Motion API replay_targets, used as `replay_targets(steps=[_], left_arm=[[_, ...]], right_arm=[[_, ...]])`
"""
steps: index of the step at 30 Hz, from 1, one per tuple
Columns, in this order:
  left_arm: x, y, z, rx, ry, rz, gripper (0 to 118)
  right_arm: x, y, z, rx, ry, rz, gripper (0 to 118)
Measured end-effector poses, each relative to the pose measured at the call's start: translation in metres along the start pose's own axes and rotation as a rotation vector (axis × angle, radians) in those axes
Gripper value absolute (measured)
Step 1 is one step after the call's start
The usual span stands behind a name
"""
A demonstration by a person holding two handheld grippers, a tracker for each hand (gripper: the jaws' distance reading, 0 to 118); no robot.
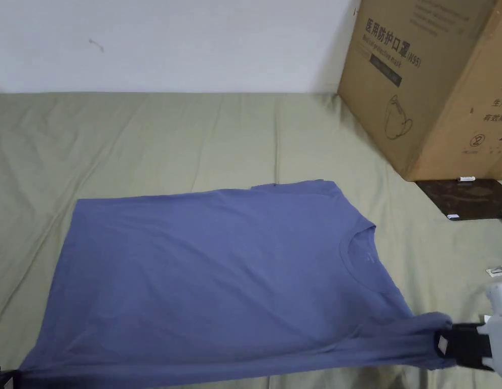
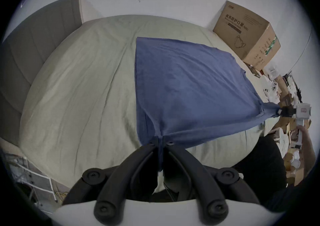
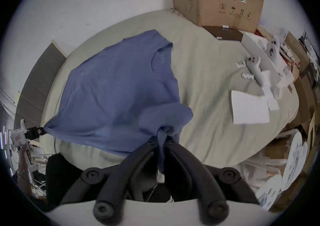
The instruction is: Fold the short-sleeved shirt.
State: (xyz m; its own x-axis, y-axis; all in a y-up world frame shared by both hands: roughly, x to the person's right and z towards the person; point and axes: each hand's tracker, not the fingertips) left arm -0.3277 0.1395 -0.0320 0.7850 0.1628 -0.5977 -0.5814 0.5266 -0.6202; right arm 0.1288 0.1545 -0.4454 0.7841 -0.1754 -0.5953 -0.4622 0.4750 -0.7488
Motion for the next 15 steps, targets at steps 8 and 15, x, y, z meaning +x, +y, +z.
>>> replay_targets(steps=[8,15], left_arm=[[-0.017,0.108,-0.080,-0.055,0.002,0.054,4],[-0.021,0.158,-0.145,-0.090,0.083,0.005,13]], right_arm=[[-0.022,0.126,-0.085,0.025,-0.011,0.009,4],[-0.039,0.176,-0.167,0.003,-0.111,0.056,4]])
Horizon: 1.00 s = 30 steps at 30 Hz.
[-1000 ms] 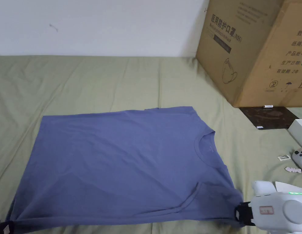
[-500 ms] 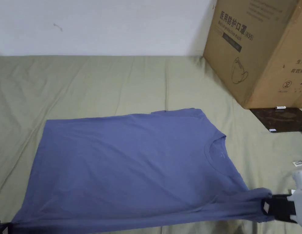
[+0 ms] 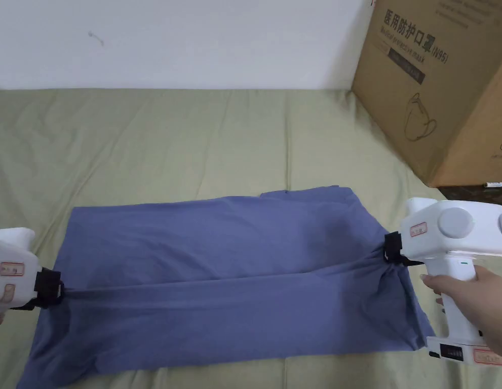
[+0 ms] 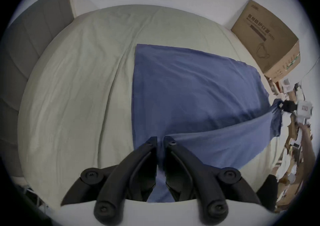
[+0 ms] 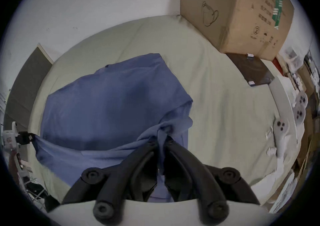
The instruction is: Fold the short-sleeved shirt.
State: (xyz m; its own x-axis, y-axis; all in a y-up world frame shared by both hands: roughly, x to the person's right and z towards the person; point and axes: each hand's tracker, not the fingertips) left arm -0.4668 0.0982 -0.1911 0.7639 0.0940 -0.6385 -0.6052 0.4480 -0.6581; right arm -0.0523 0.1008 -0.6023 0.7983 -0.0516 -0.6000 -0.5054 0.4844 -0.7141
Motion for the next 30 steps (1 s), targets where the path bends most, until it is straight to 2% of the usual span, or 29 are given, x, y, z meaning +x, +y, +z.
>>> replay_targets(steps=[2,3,4,5,6,7,8,9,12,14,15,17,18,19,20,21,22,26,27,28,29,30], left_arm=[[0.001,0.005,-0.006,0.026,0.053,-0.025,21],[-0.001,0.002,-0.006,0.044,0.045,-0.018,31],[-0.001,0.001,-0.004,0.063,0.045,-0.007,47],[-0.002,-0.002,0.000,0.096,0.040,0.014,72],[-0.002,-0.006,0.004,0.120,0.034,0.032,108],[-0.005,-0.014,0.008,0.127,0.020,0.044,118],[-0.004,-0.022,0.014,0.134,0.008,0.043,113],[-0.001,-0.032,0.026,0.203,-0.012,0.050,112],[-0.007,-0.067,0.044,0.213,-0.008,0.027,112],[-0.003,-0.093,0.060,0.233,-0.007,0.020,112],[0.002,-0.101,0.069,0.235,-0.011,0.020,104],[0.005,-0.123,0.083,0.226,-0.034,0.016,74],[0.006,-0.131,0.087,0.214,-0.031,0.017,63],[0.007,-0.138,0.089,0.206,-0.024,0.021,63],[0.008,-0.144,0.088,0.194,-0.011,0.036,22],[0.008,-0.151,0.091,0.197,0.005,0.077,0],[0.005,-0.154,0.091,0.192,-0.011,0.092,0],[-0.020,-0.152,0.069,0.174,-0.010,0.180,0],[-0.021,-0.150,0.063,0.166,-0.022,0.209,7],[-0.026,-0.147,0.056,0.165,-0.027,0.239,25],[-0.030,-0.145,0.048,0.162,-0.026,0.254,58],[-0.032,-0.142,0.038,0.155,-0.017,0.265,102]], right_arm=[[-0.004,-0.001,-0.009,0.006,-0.020,-0.012,10],[-0.004,-0.005,-0.009,0.022,-0.029,-0.021,25],[-0.004,-0.008,-0.008,0.042,-0.044,-0.025,43],[-0.004,-0.013,-0.005,0.058,-0.053,-0.027,67],[-0.002,-0.019,-0.001,0.071,-0.051,-0.034,95],[-0.001,-0.027,0.005,0.086,-0.035,-0.041,109],[0.003,-0.034,0.011,0.110,-0.010,-0.050,113],[0.004,-0.043,0.022,0.150,0.004,-0.057,113],[0.006,-0.075,0.053,0.205,0.009,-0.049,113],[0.007,-0.096,0.074,0.197,0.076,-0.074,111],[0.007,-0.106,0.085,0.193,0.115,-0.089,100],[0.006,-0.125,0.105,0.238,0.146,-0.112,64],[0.005,-0.132,0.113,0.257,0.153,-0.124,52],[0.000,-0.137,0.116,0.257,0.130,-0.117,52],[-0.005,-0.143,0.117,0.252,0.130,-0.121,10],[-0.005,-0.147,0.120,0.271,0.144,-0.136,0],[-0.007,-0.149,0.120,0.261,0.177,-0.133,0],[-0.014,-0.154,0.120,0.249,0.174,-0.105,0],[-0.015,-0.155,0.119,0.241,0.182,-0.107,0],[-0.013,-0.154,0.120,0.232,0.193,-0.118,0],[-0.012,-0.156,0.119,0.225,0.209,-0.138,0],[-0.010,-0.157,0.118,0.216,0.227,-0.163,0]])
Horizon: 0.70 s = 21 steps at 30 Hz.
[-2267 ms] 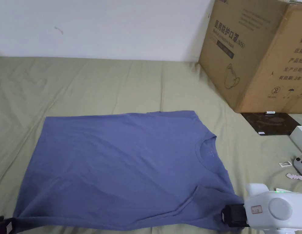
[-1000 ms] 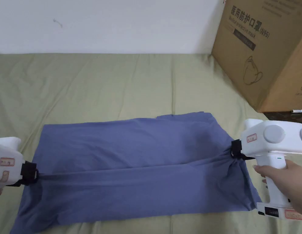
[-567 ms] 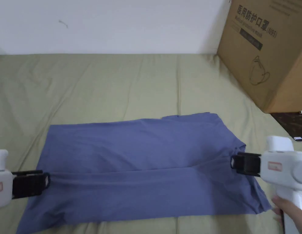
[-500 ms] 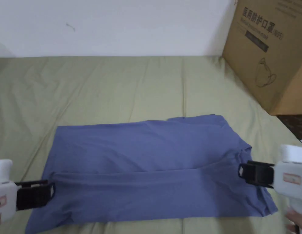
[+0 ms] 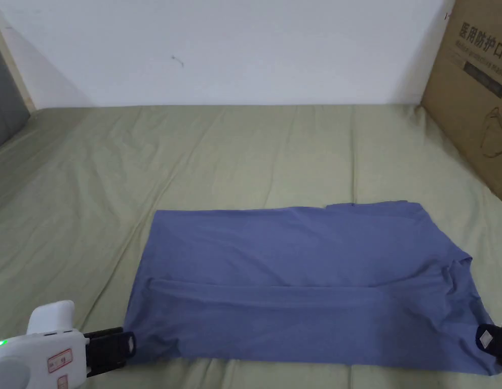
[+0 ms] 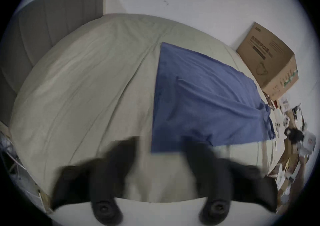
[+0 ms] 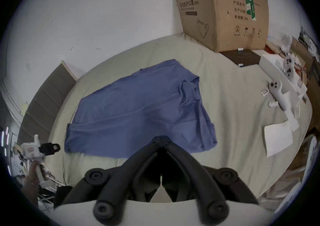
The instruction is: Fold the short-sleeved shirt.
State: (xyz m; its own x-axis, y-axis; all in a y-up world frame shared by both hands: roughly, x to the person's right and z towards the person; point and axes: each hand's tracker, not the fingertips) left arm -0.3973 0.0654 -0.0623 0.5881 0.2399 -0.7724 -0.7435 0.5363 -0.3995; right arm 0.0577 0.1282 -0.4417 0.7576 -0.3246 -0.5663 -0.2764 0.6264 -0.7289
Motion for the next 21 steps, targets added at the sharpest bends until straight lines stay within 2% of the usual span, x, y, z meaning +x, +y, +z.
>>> replay_targets(steps=[1,3,5,8,10,11,12,13,14,15,16,17,19,21], left_arm=[[0.003,0.000,-0.005,-0.004,0.005,0.001,118],[0.005,0.001,-0.021,-0.007,0.014,0.000,117],[0.007,0.002,-0.045,-0.089,0.071,-0.042,117],[0.020,-0.004,-0.060,-0.124,0.121,-0.156,114],[0.031,-0.008,-0.049,-0.061,0.109,-0.241,91],[0.036,-0.008,-0.042,-0.039,0.078,-0.248,70],[0.039,-0.007,-0.035,-0.013,0.051,-0.252,30],[0.039,-0.007,-0.025,0.009,0.029,-0.259,2],[0.041,-0.006,-0.022,0.015,0.022,-0.263,2],[0.041,-0.004,-0.018,0.025,-0.017,-0.262,2],[0.042,-0.001,-0.015,0.018,-0.011,-0.249,2],[0.045,0.002,-0.010,0.016,0.002,-0.248,2],[0.042,0.007,-0.007,0.029,0.038,-0.260,2],[0.039,0.012,-0.008,0.029,0.040,-0.262,2]], right_arm=[[0.003,-0.001,-0.001,-0.005,0.005,-0.028,0],[0.010,0.000,0.000,-0.010,-0.004,-0.054,0],[0.018,0.000,-0.002,-0.012,-0.022,-0.070,0],[0.031,0.005,-0.002,-0.017,-0.077,-0.087,0],[0.046,0.007,-0.004,-0.015,-0.087,-0.105,0],[0.052,0.009,-0.007,-0.019,-0.100,-0.108,0],[0.057,0.011,-0.010,-0.026,-0.117,-0.103,0],[0.063,0.013,-0.013,-0.033,-0.133,-0.092,5],[0.062,0.012,-0.015,-0.031,-0.139,-0.083,27],[0.066,0.013,-0.019,-0.020,-0.144,-0.082,71],[0.071,0.015,-0.025,-0.011,-0.138,-0.089,100],[0.077,0.017,-0.033,-0.018,-0.126,-0.107,110],[0.082,0.021,-0.051,-0.038,-0.127,-0.125,113],[0.088,0.026,-0.071,-0.107,-0.161,-0.104,114]])
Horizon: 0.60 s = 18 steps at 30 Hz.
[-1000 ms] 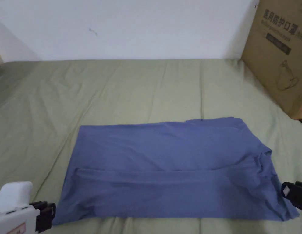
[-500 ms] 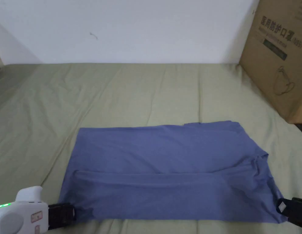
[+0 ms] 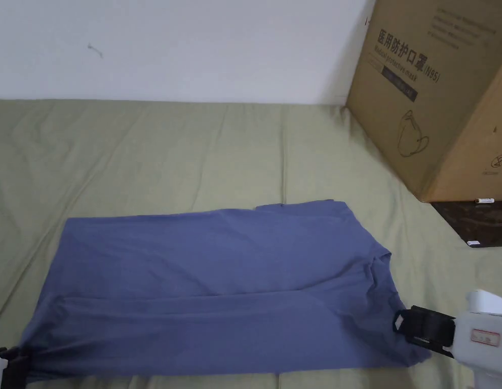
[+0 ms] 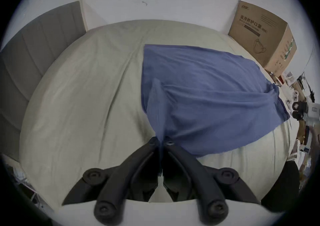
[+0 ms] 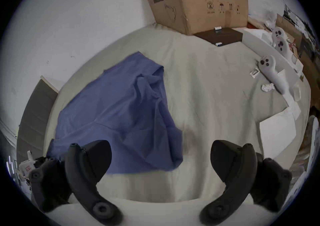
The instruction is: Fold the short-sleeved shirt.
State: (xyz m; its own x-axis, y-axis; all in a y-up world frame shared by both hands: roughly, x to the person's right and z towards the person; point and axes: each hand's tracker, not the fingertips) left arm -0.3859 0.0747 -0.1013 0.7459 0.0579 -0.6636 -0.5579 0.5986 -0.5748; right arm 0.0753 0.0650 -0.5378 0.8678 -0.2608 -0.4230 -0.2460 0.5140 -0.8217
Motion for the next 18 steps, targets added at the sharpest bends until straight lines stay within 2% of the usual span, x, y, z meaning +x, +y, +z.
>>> replay_targets(steps=[3,4,5,6,7,10,13,18], left_arm=[[-0.002,-0.003,-0.005,-0.040,-0.006,0.031,2],[-0.004,-0.003,-0.007,-0.049,-0.009,0.040,2],[-0.004,-0.004,-0.008,-0.056,-0.011,0.046,2],[-0.005,-0.006,-0.007,-0.061,-0.018,0.056,2],[-0.007,-0.007,-0.006,-0.062,-0.028,0.069,2],[-0.011,-0.007,0.000,-0.060,-0.049,0.090,2],[-0.017,0.000,0.016,-0.055,-0.066,0.112,2],[-0.024,-0.001,0.056,-0.048,-0.096,0.086,2]], right_arm=[[-0.003,0.006,-0.025,-0.098,-0.067,0.045,111],[-0.004,0.005,-0.026,-0.112,-0.056,0.071,102],[-0.008,0.004,-0.025,-0.112,-0.036,0.098,81],[-0.009,0.003,-0.025,-0.117,-0.018,0.130,30],[-0.010,0.002,-0.024,-0.141,-0.005,0.153,9],[-0.011,0.000,-0.013,-0.132,-0.013,0.152,8],[0.000,0.005,0.005,-0.132,0.040,0.072,7],[0.013,-0.006,0.057,-0.131,0.076,0.103,7]])
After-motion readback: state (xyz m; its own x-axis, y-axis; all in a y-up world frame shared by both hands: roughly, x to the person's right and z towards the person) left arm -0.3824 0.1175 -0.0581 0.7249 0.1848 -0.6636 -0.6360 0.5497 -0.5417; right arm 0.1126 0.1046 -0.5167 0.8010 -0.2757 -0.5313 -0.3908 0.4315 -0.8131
